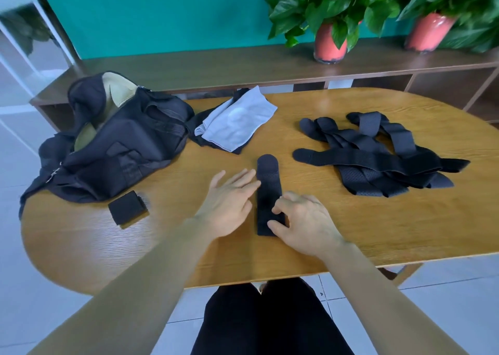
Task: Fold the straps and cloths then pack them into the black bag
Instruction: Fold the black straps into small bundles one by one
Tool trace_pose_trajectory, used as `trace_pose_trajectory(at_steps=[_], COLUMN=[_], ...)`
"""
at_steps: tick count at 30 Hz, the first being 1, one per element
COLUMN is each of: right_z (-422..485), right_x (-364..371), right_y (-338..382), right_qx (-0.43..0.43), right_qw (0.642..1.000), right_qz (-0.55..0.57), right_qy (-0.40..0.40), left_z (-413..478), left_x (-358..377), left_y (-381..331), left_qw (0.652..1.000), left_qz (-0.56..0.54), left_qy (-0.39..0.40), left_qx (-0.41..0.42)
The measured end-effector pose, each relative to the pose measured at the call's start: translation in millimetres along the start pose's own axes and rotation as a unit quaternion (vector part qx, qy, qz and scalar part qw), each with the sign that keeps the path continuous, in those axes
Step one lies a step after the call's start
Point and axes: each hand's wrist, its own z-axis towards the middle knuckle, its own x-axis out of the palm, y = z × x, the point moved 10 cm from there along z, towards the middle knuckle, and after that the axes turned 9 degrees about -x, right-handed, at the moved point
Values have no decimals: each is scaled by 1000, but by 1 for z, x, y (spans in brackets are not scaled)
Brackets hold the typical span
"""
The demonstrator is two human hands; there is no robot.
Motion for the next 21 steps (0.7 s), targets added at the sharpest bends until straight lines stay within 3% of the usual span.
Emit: trace_pose_trajectory(at_steps=[7, 16, 21], right_z=[-28, -51, -50], right_x=[0, 5, 3], right_y=[4, 3, -17], right_qx=[-10, -11, 59], right_qw=[1000, 997, 981], right_qz=[23, 56, 182], right_qy=[-1, 49, -28], left_z=[-54, -63, -59], left_x=[9, 16, 13], left_y=[-38, -39, -25], left_qw=[996, 997, 976], left_qz=[-53, -52, -214], left_qy=[-29, -13, 10], left_qx=[66, 51, -30])
